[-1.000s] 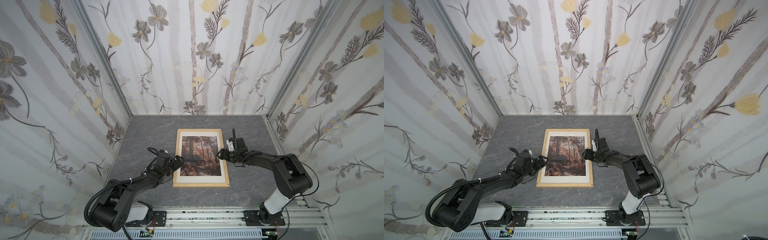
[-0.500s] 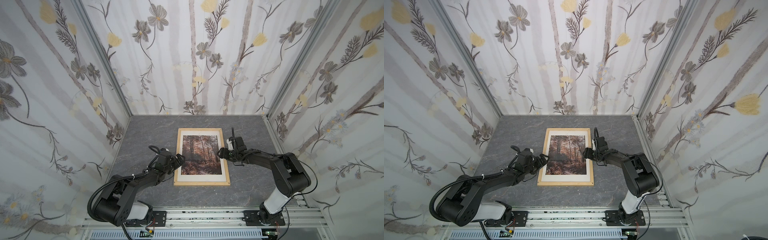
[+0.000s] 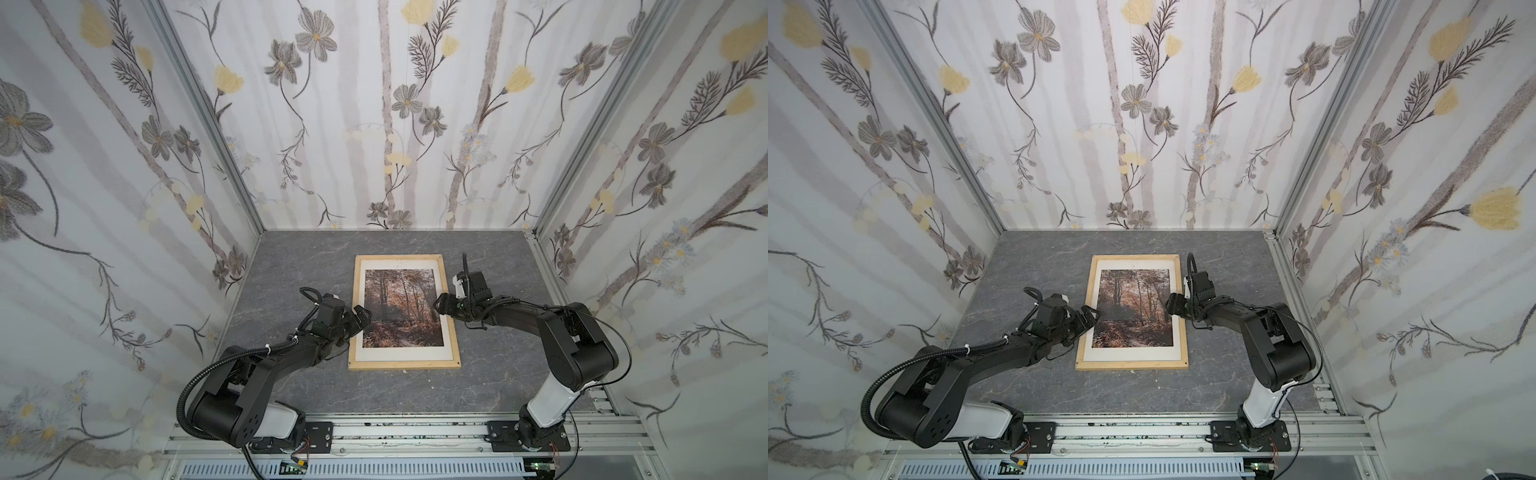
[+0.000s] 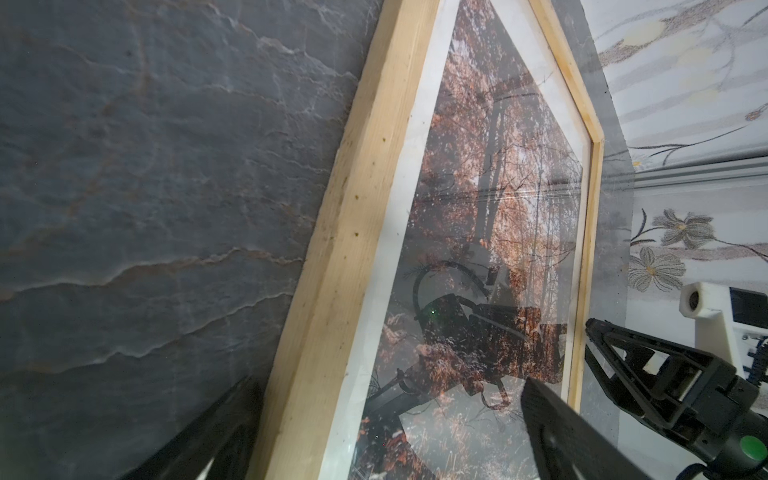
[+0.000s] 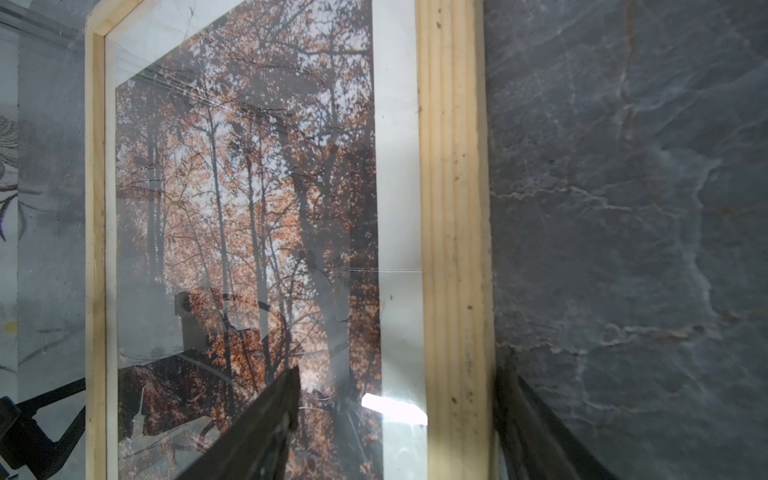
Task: Put the photo into the frame
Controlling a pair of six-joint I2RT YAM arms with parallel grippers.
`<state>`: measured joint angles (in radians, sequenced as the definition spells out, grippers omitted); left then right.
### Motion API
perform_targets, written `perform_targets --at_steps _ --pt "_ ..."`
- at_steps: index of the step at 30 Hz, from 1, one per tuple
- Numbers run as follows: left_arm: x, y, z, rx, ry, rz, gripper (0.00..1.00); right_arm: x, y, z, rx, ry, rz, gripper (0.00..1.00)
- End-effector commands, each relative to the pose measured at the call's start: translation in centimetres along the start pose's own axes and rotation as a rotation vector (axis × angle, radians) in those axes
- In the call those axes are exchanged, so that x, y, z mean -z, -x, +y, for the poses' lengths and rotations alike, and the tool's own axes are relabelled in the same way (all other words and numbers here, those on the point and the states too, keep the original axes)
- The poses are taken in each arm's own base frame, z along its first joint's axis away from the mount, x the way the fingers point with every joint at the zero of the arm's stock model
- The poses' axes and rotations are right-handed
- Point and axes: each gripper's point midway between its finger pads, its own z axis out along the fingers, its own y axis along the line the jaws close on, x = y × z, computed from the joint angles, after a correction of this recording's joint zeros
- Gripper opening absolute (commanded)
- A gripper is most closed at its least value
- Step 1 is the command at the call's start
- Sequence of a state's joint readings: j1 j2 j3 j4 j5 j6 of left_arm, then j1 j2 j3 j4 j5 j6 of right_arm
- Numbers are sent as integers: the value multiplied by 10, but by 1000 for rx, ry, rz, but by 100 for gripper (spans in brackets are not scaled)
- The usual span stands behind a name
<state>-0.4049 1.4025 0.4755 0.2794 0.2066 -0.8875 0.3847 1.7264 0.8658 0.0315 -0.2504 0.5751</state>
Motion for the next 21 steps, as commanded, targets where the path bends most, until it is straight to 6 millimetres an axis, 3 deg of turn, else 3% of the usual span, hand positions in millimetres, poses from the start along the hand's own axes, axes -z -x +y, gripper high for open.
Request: perform_targets --at_steps 1,11,17,21 --pt "-1 -4 -4 -21 -5 34 98 2 -6 12 -4 49 39 74" --pt "8 6 -4 -43 35 -5 100 16 11 10 19 -17 -10 77" --pt "25 20 -16 -70 39 -62 100 41 28 12 37 -63 -80 78" --pt "38 31 -25 -84 34 -105 100 71 45 23 64 -64 -165 79"
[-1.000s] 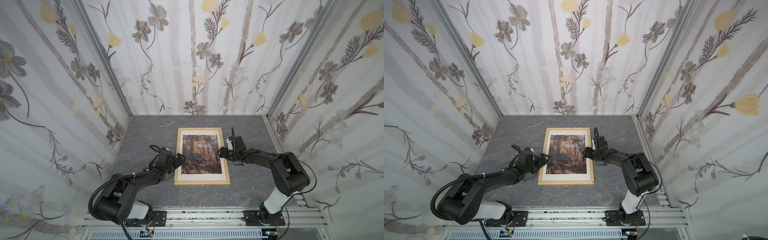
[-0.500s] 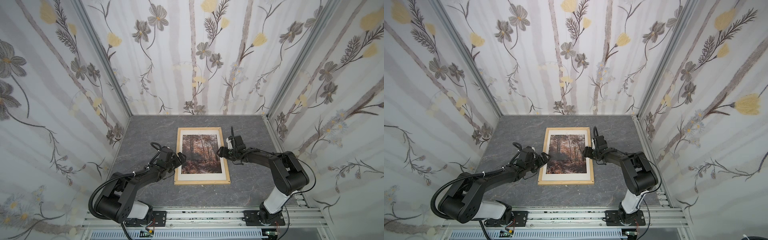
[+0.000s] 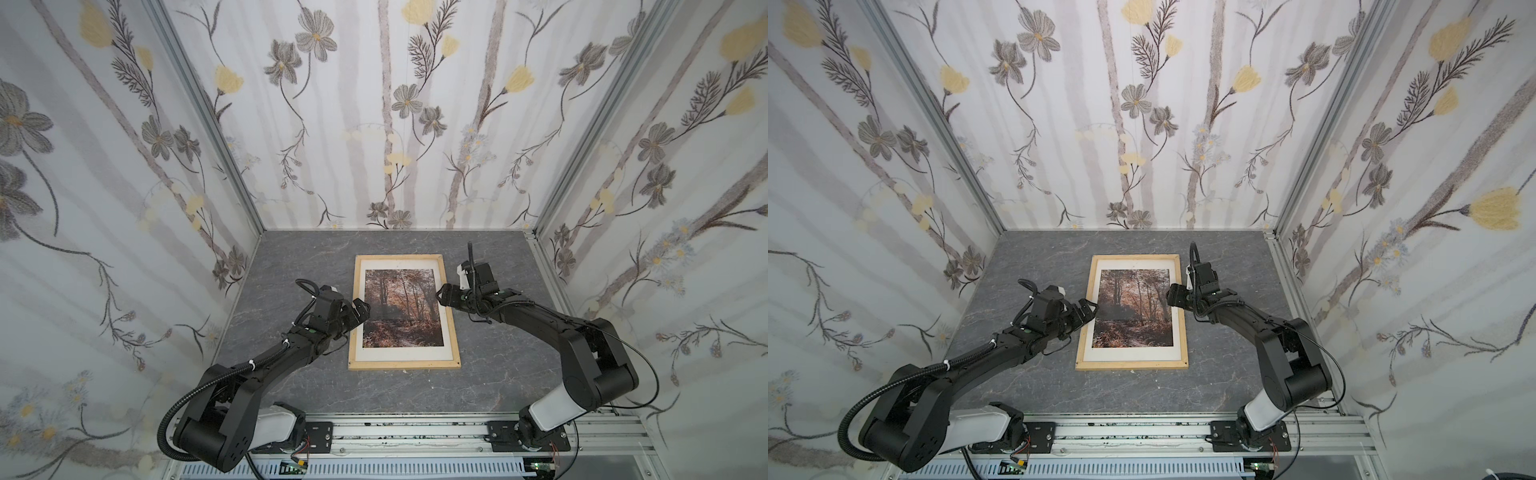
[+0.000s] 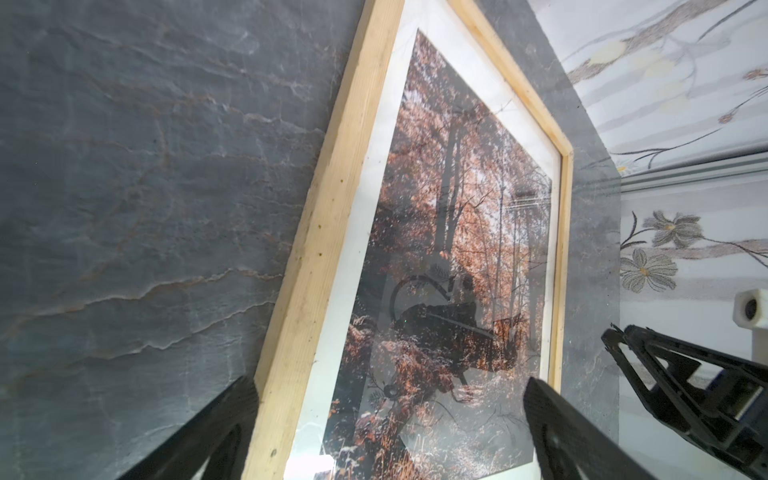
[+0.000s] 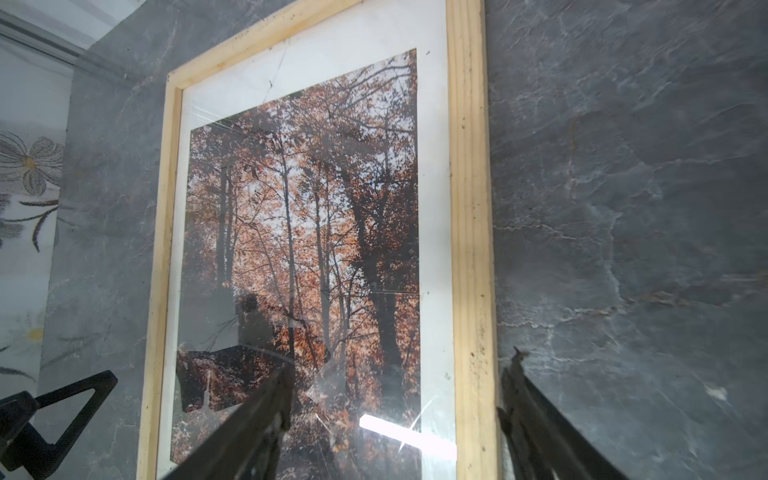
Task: Put the photo into the frame
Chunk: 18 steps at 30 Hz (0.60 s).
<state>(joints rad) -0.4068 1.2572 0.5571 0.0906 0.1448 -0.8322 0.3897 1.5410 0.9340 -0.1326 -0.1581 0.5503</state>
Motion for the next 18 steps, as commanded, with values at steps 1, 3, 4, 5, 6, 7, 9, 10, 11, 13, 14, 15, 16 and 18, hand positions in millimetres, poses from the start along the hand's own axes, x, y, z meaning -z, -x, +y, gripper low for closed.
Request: perform_targets --at_steps 1,3,4,5,6,7,9,10,11,13,14,15,16,18 --pt "10 10 -1 -25 28 -42 100 17 14 0 24 -36 -55 79" --pt "16 14 -5 -30 21 -57 100 26 20 3 35 -38 -76 79" --pt "18 17 -7 -32 19 -65 100 31 23 3 39 -40 -88 79" --pt "21 19 -9 -35 17 -73 100 37 26 5 44 -41 -102 79" --pt "25 21 -11 -39 15 -82 100 41 28 6 48 -42 -115 79" --pt "28 24 -13 -43 17 -91 100 46 31 7 54 -43 -129 79" --pt "35 29 -16 -50 15 -112 100 55 36 8 61 -48 -158 80" --pt "39 31 -19 -54 13 -122 100 60 38 8 65 -51 -171 80" --pt "43 34 -21 -58 9 -135 100 64 40 9 68 -52 -184 80" --pt "51 38 -25 -65 1 -155 100 73 44 10 73 -53 -210 80" --pt "55 42 -28 -69 -6 -170 100 78 46 10 75 -53 -226 80" --pt "58 43 -29 -71 -8 -179 100 81 47 11 76 -52 -238 80" --pt "63 46 -31 -74 -13 -193 100 86 49 11 77 -53 -252 80" --pt "70 50 -35 -80 -21 -216 100 94 52 13 81 -52 -276 80"
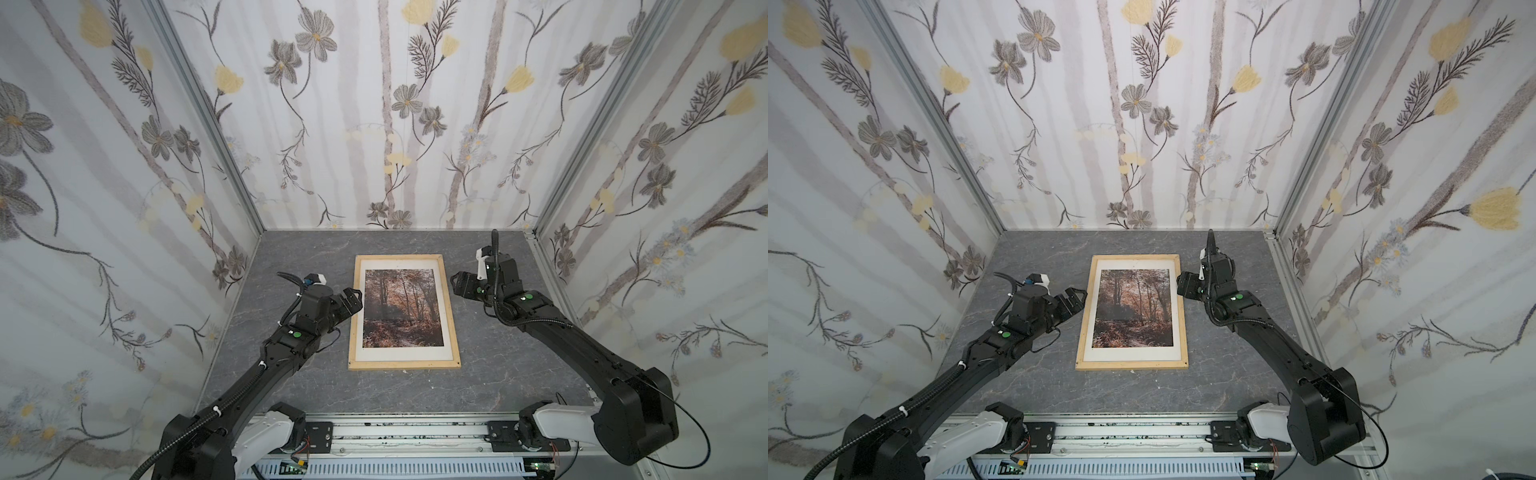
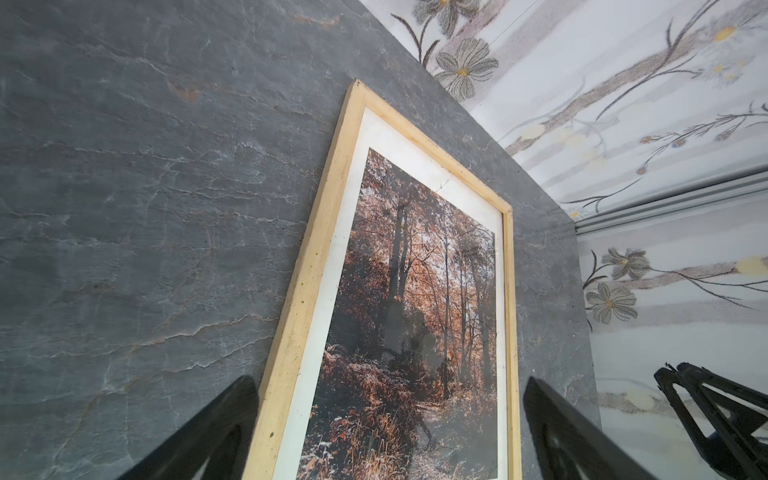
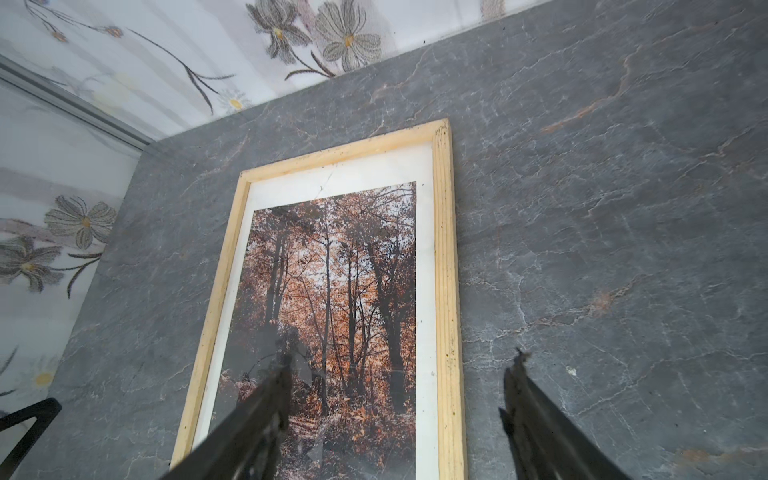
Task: Put the photo into the frame
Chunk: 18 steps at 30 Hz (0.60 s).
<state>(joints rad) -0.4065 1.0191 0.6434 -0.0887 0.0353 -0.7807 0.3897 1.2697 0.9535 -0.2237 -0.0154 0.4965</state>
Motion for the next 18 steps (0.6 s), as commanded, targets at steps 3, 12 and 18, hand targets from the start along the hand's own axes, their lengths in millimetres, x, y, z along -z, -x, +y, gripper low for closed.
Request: perform_targets --at_steps 3,12,18 --pt "16 18 -5 -36 11 -69 100 18 14 -2 23 -21 -70 80" --pt "42 47 -17 -98 31 -169 100 51 36 -1 46 -31 -179 90" --pt "61 70 -26 -142 49 -252 100 70 47 -5 61 -53 -237 93"
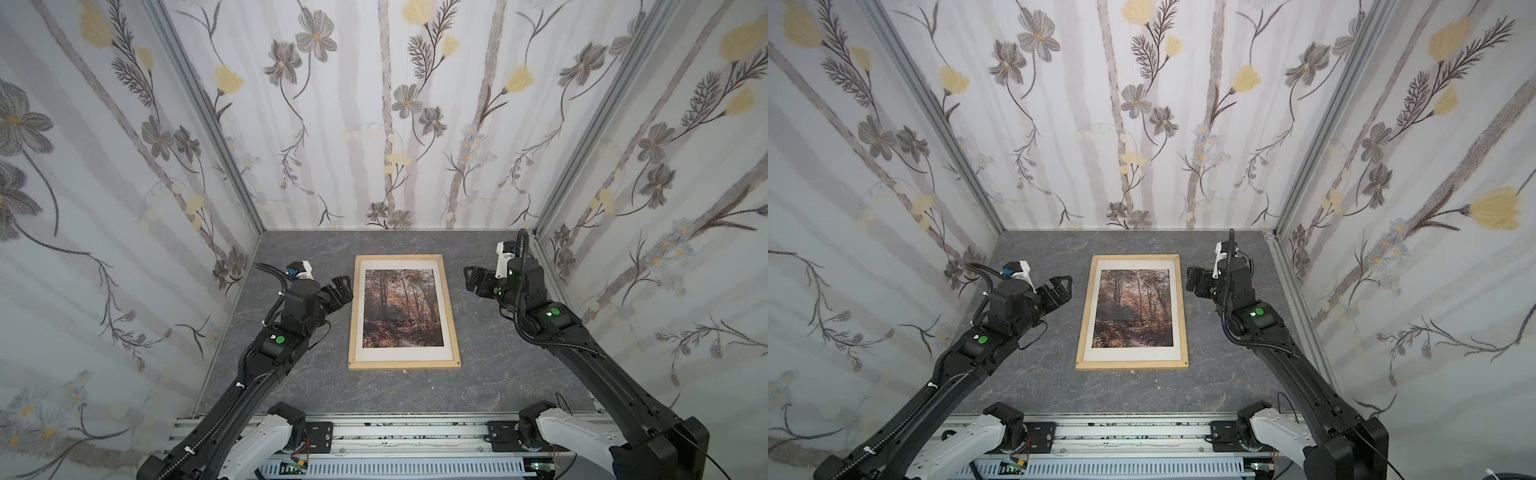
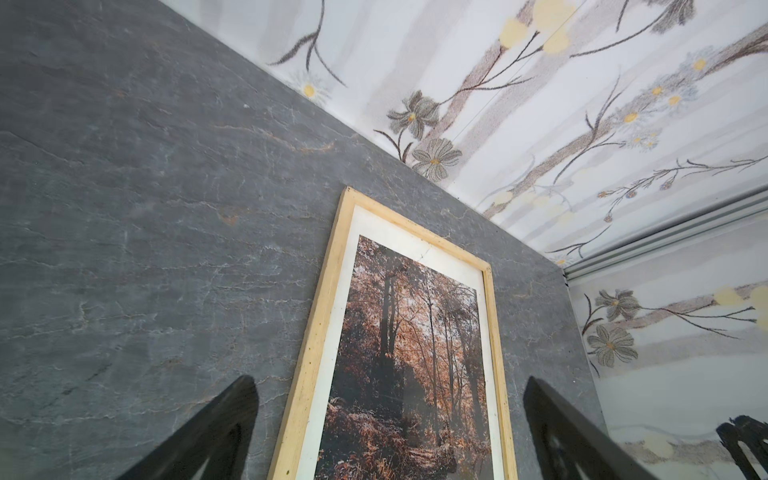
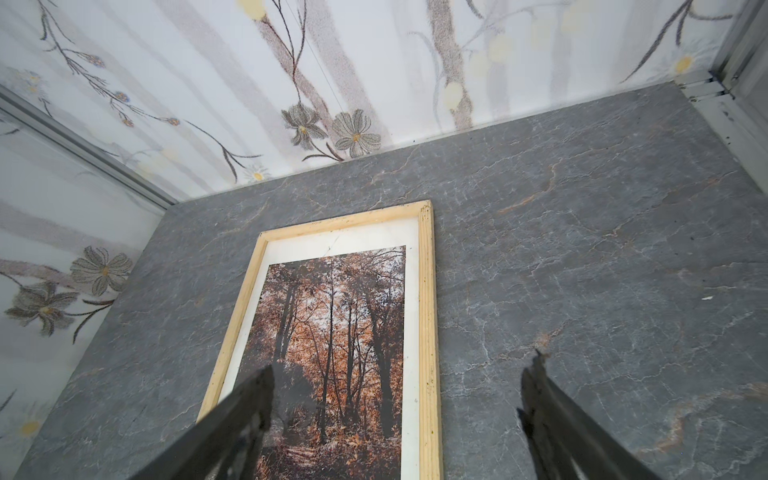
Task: Put the photo into the frame
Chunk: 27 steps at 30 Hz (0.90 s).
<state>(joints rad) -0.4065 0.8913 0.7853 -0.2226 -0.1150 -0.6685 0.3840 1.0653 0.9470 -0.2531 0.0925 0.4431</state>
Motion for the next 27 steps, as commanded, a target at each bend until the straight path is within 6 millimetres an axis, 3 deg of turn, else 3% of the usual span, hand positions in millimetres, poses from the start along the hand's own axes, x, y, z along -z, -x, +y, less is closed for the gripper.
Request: perform_targets --at_steps 1,5,11,16,27 --pt "8 16 3 -51 42 -60 100 8 10 -6 21 -31 -42 93" --pt "9 21 4 -61 48 -81 100 10 8 -8 24 -30 -45 96" --pt "-9 5 0 -51 38 5 100 1 -8 -12 11 -18 13 96" --pt "-16 2 6 -63 49 -3 100 5 -10 -21 21 -52 -4 97" --pt "6 27 41 -119 164 -235 100 21 -15 -59 49 -193 -97 98"
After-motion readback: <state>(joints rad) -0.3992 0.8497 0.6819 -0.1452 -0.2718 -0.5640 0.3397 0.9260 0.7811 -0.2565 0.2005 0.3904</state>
